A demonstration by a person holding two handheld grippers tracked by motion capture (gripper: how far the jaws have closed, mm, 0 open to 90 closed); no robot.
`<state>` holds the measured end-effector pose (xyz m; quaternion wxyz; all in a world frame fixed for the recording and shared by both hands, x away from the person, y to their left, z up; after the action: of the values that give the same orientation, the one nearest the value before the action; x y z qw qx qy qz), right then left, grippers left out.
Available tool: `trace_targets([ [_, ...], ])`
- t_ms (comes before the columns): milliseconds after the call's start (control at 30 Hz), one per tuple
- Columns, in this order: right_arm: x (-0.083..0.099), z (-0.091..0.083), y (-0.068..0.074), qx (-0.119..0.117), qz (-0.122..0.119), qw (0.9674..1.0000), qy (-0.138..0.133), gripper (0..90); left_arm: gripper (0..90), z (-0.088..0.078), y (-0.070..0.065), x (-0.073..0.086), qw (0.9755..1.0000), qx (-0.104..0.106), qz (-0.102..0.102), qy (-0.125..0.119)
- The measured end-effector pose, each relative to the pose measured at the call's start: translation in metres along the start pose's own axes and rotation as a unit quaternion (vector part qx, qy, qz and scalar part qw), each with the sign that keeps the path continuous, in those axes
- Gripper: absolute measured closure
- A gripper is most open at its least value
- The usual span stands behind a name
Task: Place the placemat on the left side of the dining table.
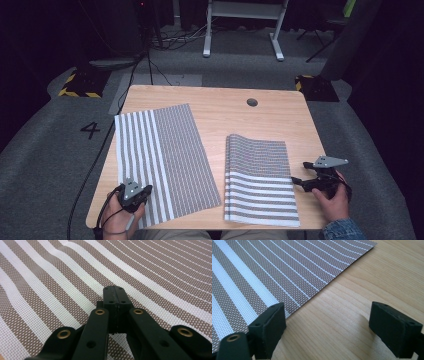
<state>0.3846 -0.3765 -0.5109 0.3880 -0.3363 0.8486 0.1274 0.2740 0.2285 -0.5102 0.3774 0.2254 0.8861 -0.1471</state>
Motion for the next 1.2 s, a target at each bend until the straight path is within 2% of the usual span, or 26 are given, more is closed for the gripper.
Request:
trace_targets([
  [33, 0.0, 0.0, 0.0, 0.0, 0.0, 1.0, 0.0, 14.3, 80.1, -0.001, 0.001, 0.0, 1.0, -0.002, -0.007, -0.001],
  [67, 0.0, 0.0, 0.0, 0.0, 0.0, 1.0, 0.0, 14.3, 45.1, -0.003, 0.0, 0.0, 0.9996, -0.021, -0.018, 0.003],
  [100, 0.0, 0.0, 0.0, 0.0, 0.0, 1.0, 0.0, 14.3, 37.2, -0.006, 0.0, 0.001, 0.9992, -0.029, -0.026, 0.004],
  [133, 0.0, 0.0, 0.0, 0.0, 0.0, 1.0, 0.0, 14.3, 37.2, -0.01, -0.001, 0.002, 0.9983, -0.034, -0.046, 0.001],
  [167, 0.0, 0.0, 0.0, 0.0, 0.0, 1.0, 0.0, 14.3, 32.7, -0.015, -0.002, 0.003, 0.9967, -0.047, -0.065, 0.015],
  [200, 0.0, 0.0, 0.0, 0.0, 0.0, 1.0, 0.0, 14.3, 30.5, -0.021, -0.003, 0.005, 0.9937, -0.068, -0.079, 0.041],
  [267, 0.0, 0.0, 0.0, 0.001, 0.0, 1.0, 0.0, 14.3, 30.1, -0.026, -0.002, 0.009, 0.9901, -0.099, -0.07, 0.07],
  [300, 0.0, 0.0, 0.0, 0.0, 0.0, 1.0, 0.0, 14.3, 27.9, -0.025, 0.0, 0.01, 0.9896, -0.1, -0.08, 0.065],
  [367, 0.0, 0.0, 0.0, 0.0, 0.0, 1.0, 0.0, 14.3, 27.7, -0.025, 0.0, 0.01, 0.9894, -0.098, -0.085, 0.067],
  [433, 0.0, 0.0, 0.0, 0.0, 0.0, 1.0, 0.0, 14.3, 27.8, -0.025, 0.001, 0.01, 0.9887, -0.092, -0.098, 0.066],
  [500, 0.0, 0.0, 0.0, 0.0, 0.0, 1.0, 0.0, 14.3, 28.0, -0.023, 0.002, 0.01, 0.9893, -0.091, -0.097, 0.059],
  [667, 0.0, 0.0, 0.0, 0.0, -0.001, 1.0, 0.0, 14.3, 31.8, -0.02, 0.002, 0.005, 0.9896, -0.091, -0.092, 0.064],
  [700, 0.0, 0.0, 0.0, 0.001, -0.001, 1.0, 0.0, 14.3, 39.1, -0.018, 0.0, 0.003, 0.9901, -0.089, -0.089, 0.061],
  [733, 0.0, 0.0, 0.0, 0.001, -0.001, 1.0, 0.0, 14.3, 43.0, -0.018, 0.0, 0.003, 0.9901, -0.089, -0.089, 0.061],
  [767, 0.0, 0.0, 0.0, 0.001, -0.001, 1.0, 0.0, 14.3, 43.0, -0.017, 0.0, 0.002, 0.9907, -0.09, -0.085, 0.058],
  [867, 0.0, 0.0, 0.0, 0.001, -0.001, 1.0, 0.001, 14.3, 55.6, -0.016, -0.001, 0.001, 0.9921, -0.085, -0.077, 0.051],
  [900, 0.0, 0.0, 0.0, 0.001, -0.001, 1.0, 0.001, 14.3, 60.0, -0.014, -0.002, 0.001, 0.9933, -0.082, -0.069, 0.045],
  [1000, 0.0, 0.0, 0.0, 0.001, -0.001, 1.0, 0.0, 14.3, 79.9, -0.014, -0.002, -0.002, 0.995, -0.067, -0.057, 0.046],
  [1033, 0.0, 0.0, 0.0, 0.001, -0.001, 1.0, 0.0, 14.3, 79.9, -0.014, -0.002, -0.002, 0.9953, -0.062, -0.057, 0.048],
  [1133, 0.0, 0.0, 0.0, 0.0, 0.0, 1.0, 0.0, 14.3, 85.7, -0.018, 0.001, -0.007, 0.9962, -0.054, -0.058, 0.036],
  [1200, 0.0, 0.0, 0.0, 0.0, 0.0, 1.0, 0.0, 14.3, 85.8, -0.022, 0.004, -0.011, 0.9967, -0.05, -0.058, 0.028],
])
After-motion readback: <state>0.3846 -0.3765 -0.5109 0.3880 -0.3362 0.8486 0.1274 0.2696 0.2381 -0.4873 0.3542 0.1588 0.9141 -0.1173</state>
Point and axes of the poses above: each handheld gripper's, and its own axes: z roughly forward along the jaws, x roughly out of its underside, y roughly to its left, the point moved 1 cm from there along z, roughly forward along the jaws, and after that the axes turned 4 degrees about x, right-handed, at the moved point
